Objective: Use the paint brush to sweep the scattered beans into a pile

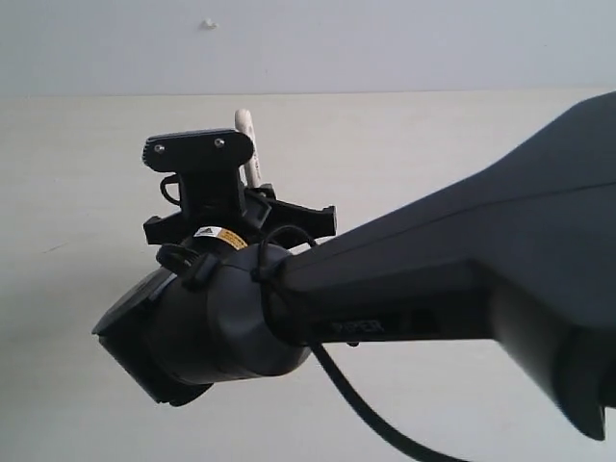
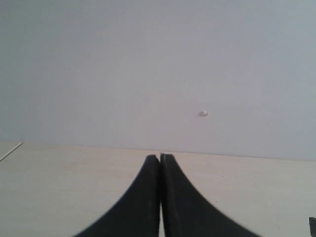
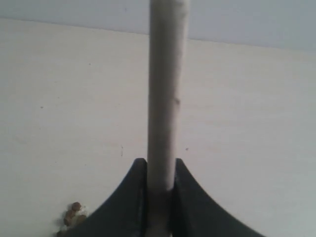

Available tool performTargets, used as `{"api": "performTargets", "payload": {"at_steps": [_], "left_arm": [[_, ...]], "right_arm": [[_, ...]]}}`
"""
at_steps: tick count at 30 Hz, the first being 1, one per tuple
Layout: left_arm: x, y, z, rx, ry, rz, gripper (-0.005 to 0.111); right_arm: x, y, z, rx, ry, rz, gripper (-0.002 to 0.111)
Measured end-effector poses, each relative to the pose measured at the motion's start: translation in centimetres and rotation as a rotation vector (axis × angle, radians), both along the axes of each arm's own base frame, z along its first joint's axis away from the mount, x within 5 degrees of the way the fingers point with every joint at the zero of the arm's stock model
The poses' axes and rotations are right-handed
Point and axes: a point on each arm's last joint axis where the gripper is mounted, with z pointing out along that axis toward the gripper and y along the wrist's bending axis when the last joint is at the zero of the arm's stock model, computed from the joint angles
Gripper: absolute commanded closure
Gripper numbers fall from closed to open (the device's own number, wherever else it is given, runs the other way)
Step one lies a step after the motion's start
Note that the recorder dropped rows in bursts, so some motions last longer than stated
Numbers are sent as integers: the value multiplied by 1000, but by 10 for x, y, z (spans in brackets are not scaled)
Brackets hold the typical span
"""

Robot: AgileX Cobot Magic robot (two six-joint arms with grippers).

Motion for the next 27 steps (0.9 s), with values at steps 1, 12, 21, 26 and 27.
{"api": "performTargets", "payload": {"at_steps": [1, 12, 21, 26, 27], "left_arm": [[0, 0, 0, 0, 0, 0, 107], [0, 0, 0, 0, 0, 0, 107], [0, 0, 0, 0, 0, 0, 107], [0, 0, 0, 0, 0, 0, 107], [0, 0, 0, 0, 0, 0, 107]], "right_arm": [[1, -1, 1, -4, -9, -14, 108], [-9, -6, 52, -182, -32, 64, 108], [25, -2, 16, -416, -58, 245, 108], [35, -3, -11, -455, -11, 286, 108], [35, -2, -12, -449, -5, 299, 108]]}}
